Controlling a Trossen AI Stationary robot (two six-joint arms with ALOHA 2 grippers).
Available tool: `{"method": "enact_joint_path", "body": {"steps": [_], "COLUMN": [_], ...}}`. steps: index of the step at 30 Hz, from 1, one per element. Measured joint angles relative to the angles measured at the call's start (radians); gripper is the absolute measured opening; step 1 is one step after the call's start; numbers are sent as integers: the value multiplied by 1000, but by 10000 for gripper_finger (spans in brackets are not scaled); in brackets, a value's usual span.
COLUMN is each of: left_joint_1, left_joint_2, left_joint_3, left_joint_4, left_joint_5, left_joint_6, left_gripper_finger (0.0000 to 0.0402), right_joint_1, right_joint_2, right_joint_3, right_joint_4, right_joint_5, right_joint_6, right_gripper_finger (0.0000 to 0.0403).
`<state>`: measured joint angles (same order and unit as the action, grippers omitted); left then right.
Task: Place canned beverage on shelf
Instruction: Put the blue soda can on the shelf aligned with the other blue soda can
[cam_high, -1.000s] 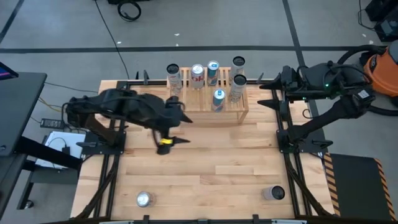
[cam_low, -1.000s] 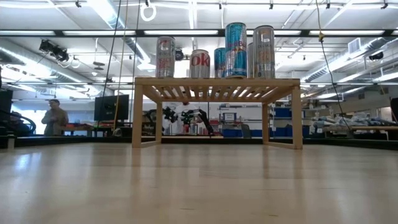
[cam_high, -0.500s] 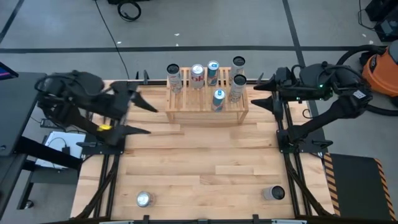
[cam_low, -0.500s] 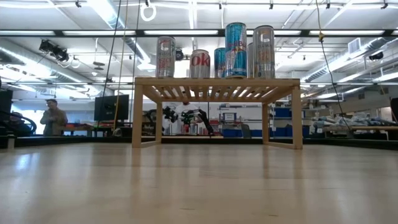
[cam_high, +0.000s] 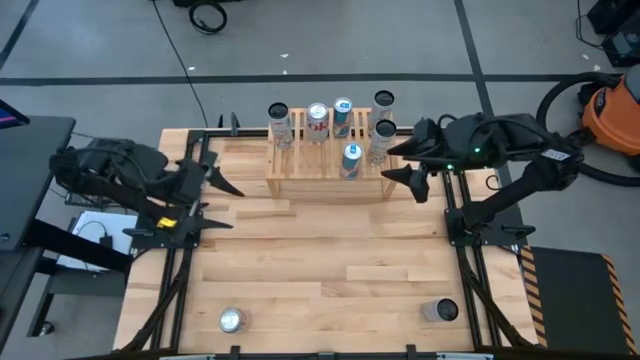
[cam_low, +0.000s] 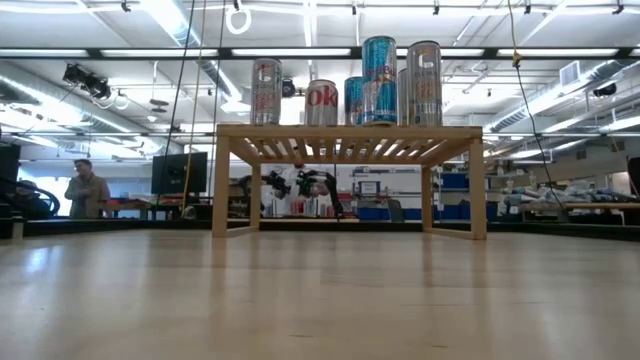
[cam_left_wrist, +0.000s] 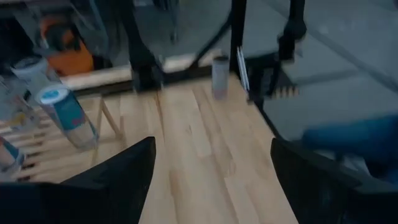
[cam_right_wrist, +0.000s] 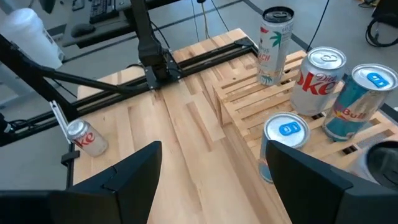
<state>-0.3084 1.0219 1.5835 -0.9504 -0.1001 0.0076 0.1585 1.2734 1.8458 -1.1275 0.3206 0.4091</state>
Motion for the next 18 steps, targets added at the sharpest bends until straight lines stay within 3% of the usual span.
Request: {"method": "enact_joint_path", "body": {"steps": [7, 11, 18], "left_joint_1": [19, 32, 66], "left_joint_2": [-192, -194, -156], "left_joint_3": [-339, -453, -648], "left_joint_4": [301, 415, 795], "left_joint_5": [-57, -64, -76], "left_joint_6": [-73, -67, -45], "left_gripper_finger": [321, 321, 321], "right_joint_1": [4, 4, 4], "right_joint_2": [19, 19, 18], "right_joint_3": [0, 0, 0], "right_joint_4": [64, 65, 63], "right_joint_5": [-8, -8, -8], "right_joint_6": [4, 22, 40], "right_gripper_finger": [296, 296, 296]}}
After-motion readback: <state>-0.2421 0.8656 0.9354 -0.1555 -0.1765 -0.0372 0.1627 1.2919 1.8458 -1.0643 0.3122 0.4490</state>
